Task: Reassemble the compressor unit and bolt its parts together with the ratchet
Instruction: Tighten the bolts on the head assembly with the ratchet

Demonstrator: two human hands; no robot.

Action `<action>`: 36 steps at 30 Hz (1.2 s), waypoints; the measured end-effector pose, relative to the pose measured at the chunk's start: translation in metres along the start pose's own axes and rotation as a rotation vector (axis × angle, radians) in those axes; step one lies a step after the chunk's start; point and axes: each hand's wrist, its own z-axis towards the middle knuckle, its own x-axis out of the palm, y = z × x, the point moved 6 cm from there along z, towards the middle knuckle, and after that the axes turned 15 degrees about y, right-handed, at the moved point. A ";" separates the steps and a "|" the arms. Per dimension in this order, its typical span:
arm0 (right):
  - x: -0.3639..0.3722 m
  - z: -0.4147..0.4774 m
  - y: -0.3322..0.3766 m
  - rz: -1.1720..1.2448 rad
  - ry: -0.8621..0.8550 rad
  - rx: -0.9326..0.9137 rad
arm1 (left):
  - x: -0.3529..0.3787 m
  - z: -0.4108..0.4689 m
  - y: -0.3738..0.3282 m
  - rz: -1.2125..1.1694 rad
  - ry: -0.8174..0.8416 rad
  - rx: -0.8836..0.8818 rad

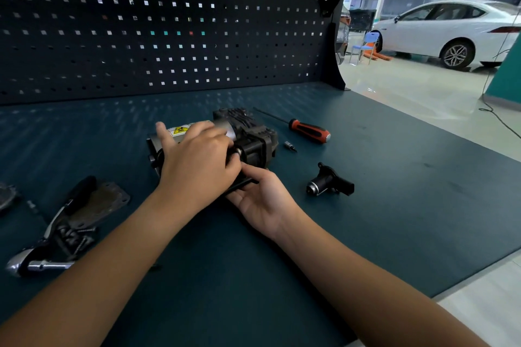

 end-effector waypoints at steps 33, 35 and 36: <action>-0.001 -0.004 0.009 -0.170 -0.026 -0.006 | -0.003 -0.013 -0.024 0.313 -0.247 0.209; -0.004 -0.007 0.013 -0.416 -0.039 0.063 | -0.002 -0.012 -0.022 0.284 -0.248 0.211; -0.005 -0.009 0.016 -0.545 -0.066 0.093 | -0.003 -0.012 -0.022 0.276 -0.250 0.207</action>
